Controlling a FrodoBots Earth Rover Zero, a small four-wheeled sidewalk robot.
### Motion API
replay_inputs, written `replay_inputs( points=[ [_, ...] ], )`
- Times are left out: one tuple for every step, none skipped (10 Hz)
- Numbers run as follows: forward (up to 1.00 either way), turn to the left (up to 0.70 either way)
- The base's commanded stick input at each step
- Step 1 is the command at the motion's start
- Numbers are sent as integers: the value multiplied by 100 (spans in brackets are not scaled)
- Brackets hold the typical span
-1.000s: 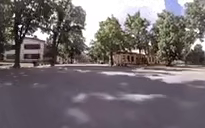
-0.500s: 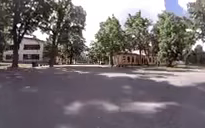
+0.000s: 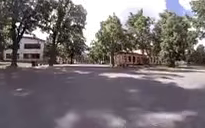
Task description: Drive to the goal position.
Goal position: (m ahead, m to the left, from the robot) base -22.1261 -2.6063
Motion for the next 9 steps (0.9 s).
replay_inputs(
  points=[
    [85, 1],
    [85, 1],
    [85, 1],
    [85, 1],
    [85, 1],
    [85, 1],
    [85, 1],
    [85, 1],
    [85, 1]
  ],
)
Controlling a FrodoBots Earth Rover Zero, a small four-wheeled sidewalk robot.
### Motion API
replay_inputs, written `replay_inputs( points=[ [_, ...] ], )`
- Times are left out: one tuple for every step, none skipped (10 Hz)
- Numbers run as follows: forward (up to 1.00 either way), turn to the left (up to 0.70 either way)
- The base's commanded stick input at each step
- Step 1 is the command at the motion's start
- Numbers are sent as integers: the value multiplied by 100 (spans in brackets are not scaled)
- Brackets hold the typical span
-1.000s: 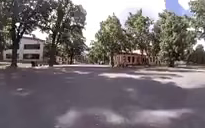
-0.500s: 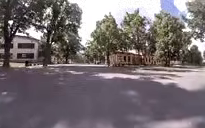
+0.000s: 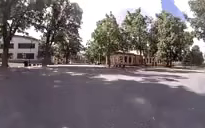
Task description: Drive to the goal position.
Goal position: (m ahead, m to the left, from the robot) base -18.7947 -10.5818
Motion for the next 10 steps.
replay_inputs(
  points=[
    [85, 1],
    [85, 1],
    [85, 1],
    [85, 1],
    [85, 1],
    [85, 1],
    [85, 1],
    [85, 1],
    [85, 1],
    [85, 1]
  ],
)
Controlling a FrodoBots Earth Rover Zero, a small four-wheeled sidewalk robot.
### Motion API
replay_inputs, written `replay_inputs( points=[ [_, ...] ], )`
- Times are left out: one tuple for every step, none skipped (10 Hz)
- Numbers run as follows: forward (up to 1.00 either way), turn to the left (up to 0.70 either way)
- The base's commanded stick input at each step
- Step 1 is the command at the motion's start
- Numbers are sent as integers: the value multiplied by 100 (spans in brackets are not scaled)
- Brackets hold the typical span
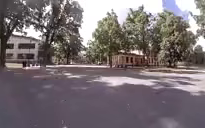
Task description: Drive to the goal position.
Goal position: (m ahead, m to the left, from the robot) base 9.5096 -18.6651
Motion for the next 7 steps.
replay_inputs(
  points=[
    [85, 1],
    [85, 1],
    [85, 1],
    [85, 1],
    [85, 1],
    [85, 1],
    [85, 1]
  ],
)
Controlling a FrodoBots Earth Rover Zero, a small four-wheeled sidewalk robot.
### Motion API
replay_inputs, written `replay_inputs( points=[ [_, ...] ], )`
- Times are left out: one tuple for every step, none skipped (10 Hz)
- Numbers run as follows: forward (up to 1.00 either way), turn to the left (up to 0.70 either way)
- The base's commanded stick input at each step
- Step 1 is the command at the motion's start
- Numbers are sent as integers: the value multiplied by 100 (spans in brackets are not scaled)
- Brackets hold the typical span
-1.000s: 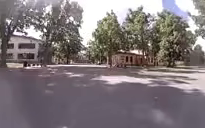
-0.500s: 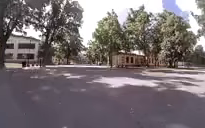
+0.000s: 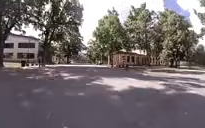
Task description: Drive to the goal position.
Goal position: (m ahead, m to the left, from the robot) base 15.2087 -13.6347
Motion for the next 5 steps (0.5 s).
replay_inputs(
  points=[
    [85, 1],
    [85, 1],
    [85, 1],
    [85, 1],
    [85, 1]
  ],
)
